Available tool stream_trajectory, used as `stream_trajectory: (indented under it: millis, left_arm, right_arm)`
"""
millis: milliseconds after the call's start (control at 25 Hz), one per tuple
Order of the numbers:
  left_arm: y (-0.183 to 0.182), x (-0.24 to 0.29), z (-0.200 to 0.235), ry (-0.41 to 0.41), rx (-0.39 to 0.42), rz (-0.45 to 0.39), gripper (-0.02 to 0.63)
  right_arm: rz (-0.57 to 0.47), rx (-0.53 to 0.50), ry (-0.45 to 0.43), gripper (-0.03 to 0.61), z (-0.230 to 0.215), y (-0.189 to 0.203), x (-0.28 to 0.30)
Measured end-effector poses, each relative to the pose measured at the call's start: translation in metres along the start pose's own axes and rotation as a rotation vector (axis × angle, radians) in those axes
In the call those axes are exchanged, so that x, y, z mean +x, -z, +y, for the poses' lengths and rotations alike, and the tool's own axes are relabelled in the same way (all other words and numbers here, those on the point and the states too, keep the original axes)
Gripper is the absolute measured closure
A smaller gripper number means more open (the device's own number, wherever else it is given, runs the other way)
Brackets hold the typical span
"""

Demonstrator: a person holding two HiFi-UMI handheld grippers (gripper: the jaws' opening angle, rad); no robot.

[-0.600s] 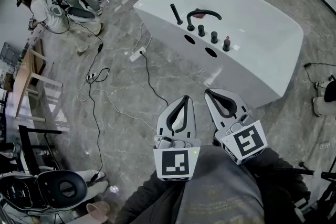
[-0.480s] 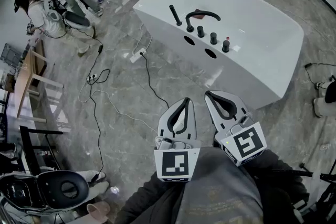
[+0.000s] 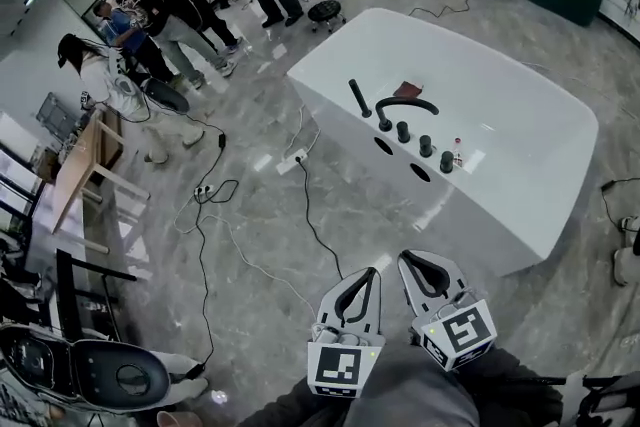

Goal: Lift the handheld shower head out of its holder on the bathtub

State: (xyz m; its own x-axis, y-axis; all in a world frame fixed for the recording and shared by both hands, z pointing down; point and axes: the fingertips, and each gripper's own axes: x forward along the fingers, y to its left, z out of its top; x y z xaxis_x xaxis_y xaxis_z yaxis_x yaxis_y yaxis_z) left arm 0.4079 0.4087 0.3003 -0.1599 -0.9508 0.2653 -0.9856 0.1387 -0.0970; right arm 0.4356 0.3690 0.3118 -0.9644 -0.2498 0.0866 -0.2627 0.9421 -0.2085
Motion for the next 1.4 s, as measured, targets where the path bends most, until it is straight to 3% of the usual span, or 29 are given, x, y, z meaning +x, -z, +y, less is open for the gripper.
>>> stream_trajectory:
  millis: [320, 560, 1040, 1400]
  left_arm:
    - [0.029, 0.005, 0.034, -0.045, -0.05, 0.052, 0.611]
    - [0.023, 0.034, 0.074, -0.011, -0.087, 0.008, 0.611]
    - [0.018, 0.081, 0.205, 0.031, -0.117, -0.04, 0.611]
    - [0.015, 0.095, 0.25, 0.061, -0.137, -0.079, 0.61]
  right_arm:
    - [0.059, 0.017, -0.048, 0.572, 0.005, 0.024, 0.031]
    - [0.094, -0.021, -0.026, 0.572, 0.002, 0.018, 0.077]
    - [0.119, -0.066, 0.042, 0.572, 0.011, 0.008, 0.204]
    - [0.123, -0.104, 0.07, 0.572, 0.021, -0.001, 0.251]
